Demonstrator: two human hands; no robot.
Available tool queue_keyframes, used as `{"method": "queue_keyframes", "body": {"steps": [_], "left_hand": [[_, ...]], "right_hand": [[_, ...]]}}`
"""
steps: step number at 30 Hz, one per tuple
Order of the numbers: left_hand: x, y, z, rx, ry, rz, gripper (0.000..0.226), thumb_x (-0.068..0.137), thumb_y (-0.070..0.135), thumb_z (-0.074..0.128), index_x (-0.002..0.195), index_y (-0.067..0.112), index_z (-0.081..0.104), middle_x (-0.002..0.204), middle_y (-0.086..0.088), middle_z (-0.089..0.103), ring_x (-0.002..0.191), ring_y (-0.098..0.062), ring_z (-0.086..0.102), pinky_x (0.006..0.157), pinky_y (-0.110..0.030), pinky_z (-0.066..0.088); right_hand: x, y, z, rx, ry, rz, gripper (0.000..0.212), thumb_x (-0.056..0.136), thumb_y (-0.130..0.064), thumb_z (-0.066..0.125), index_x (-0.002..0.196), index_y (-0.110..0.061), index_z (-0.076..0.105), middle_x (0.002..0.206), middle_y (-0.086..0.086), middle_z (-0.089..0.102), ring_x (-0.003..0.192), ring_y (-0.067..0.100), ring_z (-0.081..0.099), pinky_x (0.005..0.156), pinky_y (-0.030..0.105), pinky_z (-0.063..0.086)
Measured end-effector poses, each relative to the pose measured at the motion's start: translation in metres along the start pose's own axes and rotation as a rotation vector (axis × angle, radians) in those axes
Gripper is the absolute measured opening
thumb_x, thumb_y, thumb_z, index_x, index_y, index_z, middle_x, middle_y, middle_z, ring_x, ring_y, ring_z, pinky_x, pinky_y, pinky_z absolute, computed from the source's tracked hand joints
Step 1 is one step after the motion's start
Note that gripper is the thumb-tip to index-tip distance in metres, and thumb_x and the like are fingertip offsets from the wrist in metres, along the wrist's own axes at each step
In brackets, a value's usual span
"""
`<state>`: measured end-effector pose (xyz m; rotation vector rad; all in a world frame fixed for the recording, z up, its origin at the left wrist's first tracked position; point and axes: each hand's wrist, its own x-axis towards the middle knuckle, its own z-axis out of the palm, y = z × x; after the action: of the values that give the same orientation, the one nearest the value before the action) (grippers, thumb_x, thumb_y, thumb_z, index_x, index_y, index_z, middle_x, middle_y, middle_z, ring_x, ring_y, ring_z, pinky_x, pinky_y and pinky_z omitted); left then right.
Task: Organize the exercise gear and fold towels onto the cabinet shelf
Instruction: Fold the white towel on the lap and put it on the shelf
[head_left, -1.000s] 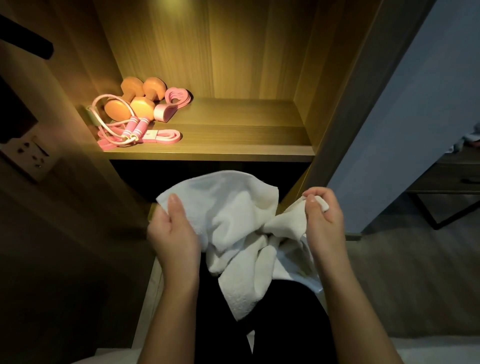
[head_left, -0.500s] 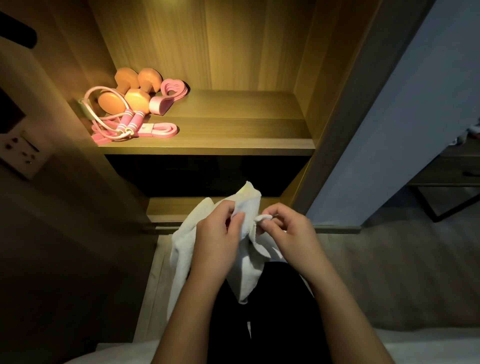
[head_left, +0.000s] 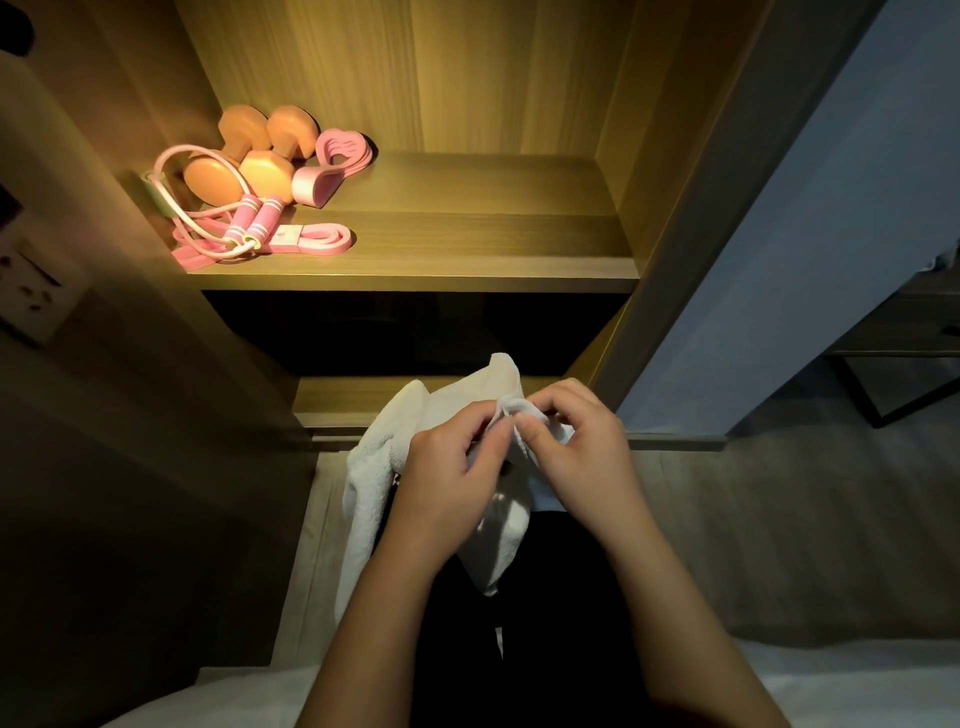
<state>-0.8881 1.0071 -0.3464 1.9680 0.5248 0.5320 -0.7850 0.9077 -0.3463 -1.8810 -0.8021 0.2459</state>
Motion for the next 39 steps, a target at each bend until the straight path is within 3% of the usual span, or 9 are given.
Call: {"method": "queue_keyframes", "body": {"steps": [2,5,8,10,18,24,28,31,39], "left_hand": [[0.002,-0.002,0.001,0.013,-0.011,-0.026,0.014,0.096,0.032,0.057,0.097,0.023,0.068,0.078,0.006,0.065,0.075,-0.010,0.060,0.064,-0.026,0.050],[0.005,-0.005,0.001,0.097,-0.029,-0.013,0.017,0.096,0.025,0.055,0.088,0.012,0.063,0.071,-0.003,0.061,0.067,-0.018,0.056,0.064,-0.042,0.048],[0.011,-0.007,-0.001,0.148,-0.063,0.015,0.014,0.099,0.020,0.052,0.092,0.014,0.063,0.074,-0.001,0.063,0.072,-0.014,0.057,0.065,-0.035,0.047],[0.015,-0.007,0.000,0.205,-0.058,0.019,0.013,0.099,0.018,0.052,0.095,0.018,0.064,0.076,0.003,0.064,0.075,-0.009,0.057,0.066,-0.028,0.047],[0.024,0.003,0.002,0.268,0.140,-0.028,0.006,0.088,0.032,0.066,0.090,0.029,0.062,0.076,0.014,0.062,0.074,-0.004,0.058,0.061,-0.023,0.044],[0.073,0.058,-0.001,0.294,0.219,0.005,0.042,0.076,0.045,0.066,0.110,0.024,0.050,0.103,0.007,0.052,0.092,-0.012,0.053,0.072,-0.033,0.046],[0.103,0.105,-0.013,0.317,0.293,0.066,0.047,0.084,0.028,0.062,0.126,0.021,0.043,0.115,0.001,0.047,0.101,-0.017,0.051,0.072,-0.029,0.039],[0.122,0.138,-0.032,0.304,0.306,0.109,0.046,0.088,0.021,0.056,0.131,0.025,0.042,0.112,0.003,0.044,0.088,-0.010,0.049,0.064,-0.020,0.036],[0.155,0.205,-0.090,0.014,0.257,0.326,0.022,0.094,0.024,0.055,0.109,0.030,0.040,0.094,0.006,0.057,0.077,-0.007,0.059,0.053,-0.015,0.046]], "right_hand": [[0.001,0.001,0.001,0.001,0.007,0.021,0.005,0.085,-0.015,0.069,0.081,-0.017,0.067,0.081,-0.009,0.061,0.080,0.008,0.058,0.071,0.031,0.051],[0.002,0.003,-0.002,0.098,0.009,0.056,0.016,0.083,-0.014,0.071,0.093,-0.025,0.065,0.077,-0.009,0.062,0.072,0.004,0.058,0.060,0.017,0.048],[0.007,0.006,-0.006,0.039,-0.041,0.033,0.027,0.086,-0.014,0.070,0.107,-0.030,0.069,0.092,-0.013,0.066,0.085,0.000,0.060,0.069,0.010,0.046],[0.010,0.007,-0.006,-0.015,-0.045,-0.013,0.018,0.086,-0.013,0.070,0.099,-0.025,0.072,0.094,-0.013,0.067,0.088,0.001,0.060,0.072,0.011,0.047],[0.037,-0.004,-0.010,-0.155,0.021,-0.149,0.006,0.084,-0.018,0.071,0.083,-0.015,0.066,0.094,-0.007,0.053,0.079,0.007,0.054,0.069,0.024,0.048],[0.094,-0.064,-0.039,-0.222,0.057,-0.269,0.009,0.087,-0.023,0.066,0.081,-0.017,0.063,0.078,-0.004,0.062,0.071,0.015,0.058,0.067,0.041,0.051],[0.124,-0.112,-0.065,-0.244,0.112,-0.359,0.008,0.091,-0.024,0.064,0.088,-0.016,0.064,0.081,-0.004,0.062,0.075,0.012,0.059,0.066,0.030,0.053],[0.142,-0.146,-0.084,-0.286,0.148,-0.393,0.007,0.093,-0.028,0.062,0.091,-0.021,0.061,0.086,-0.006,0.061,0.079,0.008,0.058,0.064,0.018,0.050],[0.170,-0.249,-0.138,-0.211,0.333,-0.502,0.007,0.096,-0.028,0.058,0.092,-0.022,0.056,0.081,-0.012,0.053,0.075,0.006,0.054,0.059,0.010,0.039]]}}
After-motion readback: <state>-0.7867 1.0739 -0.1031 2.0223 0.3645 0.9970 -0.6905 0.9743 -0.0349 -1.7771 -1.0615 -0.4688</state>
